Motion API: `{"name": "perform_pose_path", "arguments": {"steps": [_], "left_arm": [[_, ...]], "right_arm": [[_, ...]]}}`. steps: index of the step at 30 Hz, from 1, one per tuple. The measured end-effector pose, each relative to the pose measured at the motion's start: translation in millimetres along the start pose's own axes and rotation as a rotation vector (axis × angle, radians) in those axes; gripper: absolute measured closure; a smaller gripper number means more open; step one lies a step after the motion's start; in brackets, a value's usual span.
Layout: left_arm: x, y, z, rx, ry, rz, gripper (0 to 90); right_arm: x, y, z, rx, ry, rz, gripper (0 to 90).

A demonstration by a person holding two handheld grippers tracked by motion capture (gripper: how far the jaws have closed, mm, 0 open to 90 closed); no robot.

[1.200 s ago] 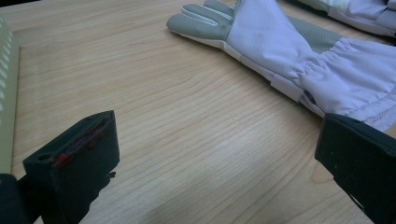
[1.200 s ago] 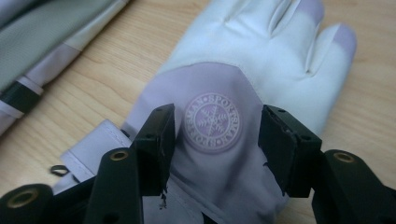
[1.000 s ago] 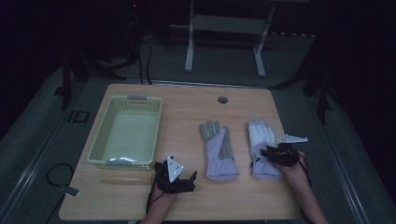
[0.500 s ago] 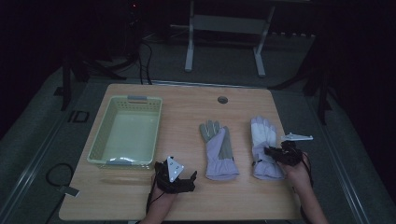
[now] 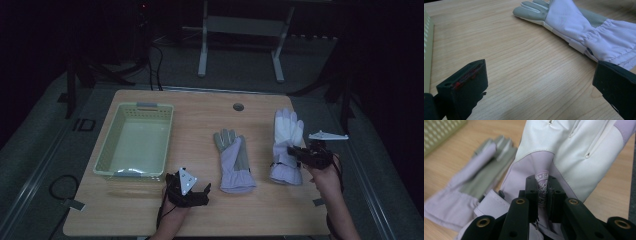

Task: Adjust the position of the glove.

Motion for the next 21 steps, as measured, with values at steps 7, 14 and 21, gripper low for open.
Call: {"name": "perform_pose_path", "arguments": {"steps": [7,14,21], "left_arm": [[0.0,0.0,-0.1,0.0,-0.001,0.0,0.0],[-0.1,0.0,-0.1,0.001,0.0,-0.002,0.0],[-0.4,-0.1,-0.2,-0.001,-0.001,-0.003,0.0]], "right_arm": [[16.4,-20.3,11.0,-0.029,-0.017,0.019,81.0],[40.9,-34.7,12.9,-0.038,-0.058,0.025,81.0],[78.6,-45.4,2.2,-0.025,-0.103,0.057,81.0]]}}
Point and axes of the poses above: each handheld gripper's, and its own axes: z roughly backward along the jaws, y roughly out of its underside, x roughly to its left, the point moved 3 cm from there along -z, roughly forward along the jaws, and after that the axes turned 4 degrees about y, right-handed, at the moved point
